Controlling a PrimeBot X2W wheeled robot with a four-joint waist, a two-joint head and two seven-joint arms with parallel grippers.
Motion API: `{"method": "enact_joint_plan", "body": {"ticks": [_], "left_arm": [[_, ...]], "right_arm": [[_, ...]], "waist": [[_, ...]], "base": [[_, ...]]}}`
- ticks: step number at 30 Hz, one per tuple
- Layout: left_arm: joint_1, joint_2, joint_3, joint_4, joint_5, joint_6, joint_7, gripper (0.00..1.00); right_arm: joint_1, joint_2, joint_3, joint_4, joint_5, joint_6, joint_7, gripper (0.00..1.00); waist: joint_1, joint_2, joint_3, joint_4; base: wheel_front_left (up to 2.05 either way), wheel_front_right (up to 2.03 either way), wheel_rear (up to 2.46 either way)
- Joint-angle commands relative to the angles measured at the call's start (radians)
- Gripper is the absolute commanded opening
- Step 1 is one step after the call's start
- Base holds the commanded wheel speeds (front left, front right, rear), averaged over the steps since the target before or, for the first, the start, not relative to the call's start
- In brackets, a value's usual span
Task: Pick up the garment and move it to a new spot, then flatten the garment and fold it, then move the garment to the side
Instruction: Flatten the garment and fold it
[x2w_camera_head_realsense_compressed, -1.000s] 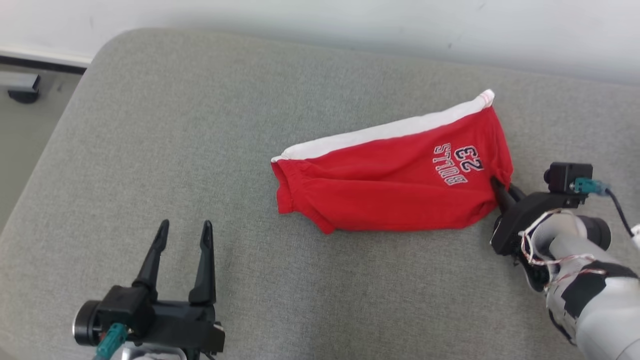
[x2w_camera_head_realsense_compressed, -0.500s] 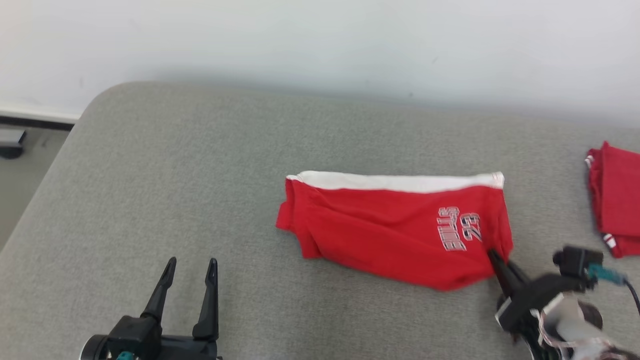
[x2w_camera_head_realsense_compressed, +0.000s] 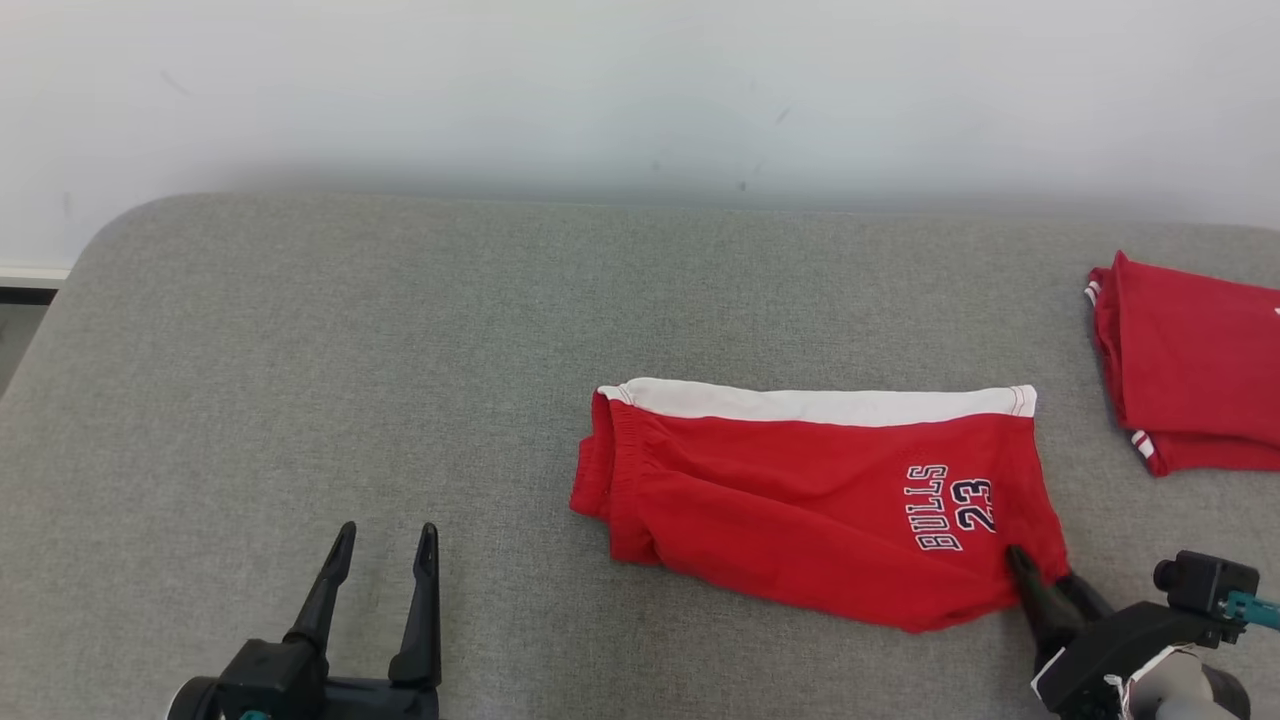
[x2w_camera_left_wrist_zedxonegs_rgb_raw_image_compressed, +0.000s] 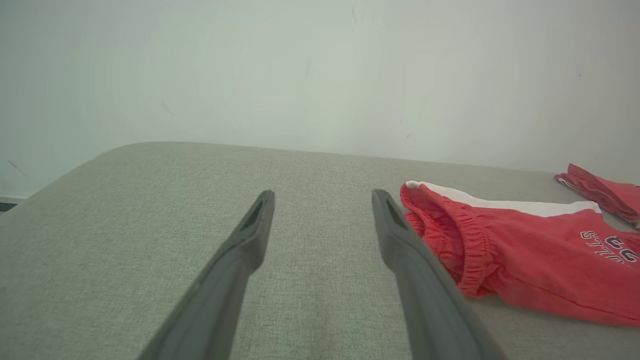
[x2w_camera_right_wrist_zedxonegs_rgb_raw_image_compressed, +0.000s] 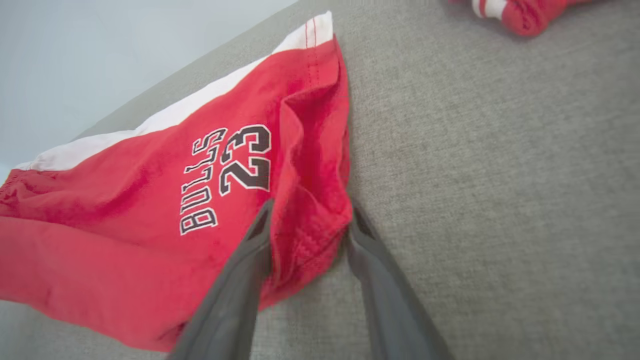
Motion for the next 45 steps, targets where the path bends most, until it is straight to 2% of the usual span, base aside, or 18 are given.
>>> {"method": "enact_joint_plan", "body": {"ticks": [1, 6, 10, 20, 27, 28, 29, 30, 37, 45], "left_arm": [[-0.006, -0.004, -0.003, 0.001, -0.009, -0.001, -0.002, 1.00], [-0.006, -0.004, -0.001, -0.002, -0.010, 0.000, -0.002, 1.00], [0.001, -0.005, -0.001, -0.002, -0.015, 0.000, -0.002, 1.00], [-0.015, -0.009, -0.025, 0.017, -0.019, 0.000, -0.002, 1.00], [0.000, -0.010, 0.006, 0.033, 0.002, 0.000, -0.002, 1.00], [0.003, -0.010, 0.011, 0.038, 0.006, 0.000, -0.002, 1.00], [0.004, -0.010, 0.015, 0.041, 0.006, 0.000, -0.002, 1.00], [0.003, -0.010, 0.019, 0.043, 0.008, 0.000, -0.002, 1.00], [0.012, -0.010, 0.047, 0.055, 0.012, 0.000, -0.002, 1.00], [0.041, -0.011, 0.078, 0.058, 0.024, 0.000, -0.002, 1.00]], "right_arm": [[-0.020, -0.002, -0.013, 0.004, -0.030, 0.001, -0.004, 1.00], [-0.068, -0.013, -0.022, 0.020, -0.076, 0.001, 0.001, 1.00], [-0.135, -0.014, -0.018, 0.081, -0.121, 0.001, 0.052, 1.00], [-0.240, 0.049, 0.003, 0.287, -0.163, 0.001, 0.182, 1.00], [-0.222, 0.090, 0.012, 0.328, -0.138, 0.001, 0.224, 1.00], [-0.221, 0.094, 0.015, 0.328, -0.137, 0.001, 0.230, 0.63], [-0.222, 0.098, 0.013, 0.326, -0.130, 0.001, 0.228, 0.16], [-0.224, 0.101, 0.009, 0.325, -0.124, 0.001, 0.222, 0.00], [-0.215, 0.097, -0.008, 0.314, -0.079, 0.001, 0.206, 0.00], [-0.185, 0.017, -0.031, 0.261, -0.030, 0.001, 0.190, 0.00]], "waist": [[0.0000, -0.0001, -0.003, 0.001], [0.0000, -0.0001, -0.007, 0.003], [0.0000, -0.0001, -0.003, 0.008], [0.0000, -0.0001, 0.014, 0.039], [0.0000, -0.0001, 0.015, 0.039], [0.0000, -0.0001, 0.015, 0.037], [0.0000, -0.0001, 0.016, 0.036], [0.0000, -0.0001, 0.016, 0.034], [0.0000, -0.0001, 0.001, 0.025], [0.0000, -0.0001, -0.022, 0.010]], "base": [[0.00, 0.00, 0.00], [0.00, 0.00, 0.00], [0.00, 0.00, 0.00], [0.00, 0.00, 0.00], [0.00, 0.00, 0.00], [0.00, 0.00, 0.00], [0.00, 0.00, 0.00], [0.00, 0.00, 0.00], [0.00, 0.00, 0.00], [0.00, 0.00, 0.00]]}}
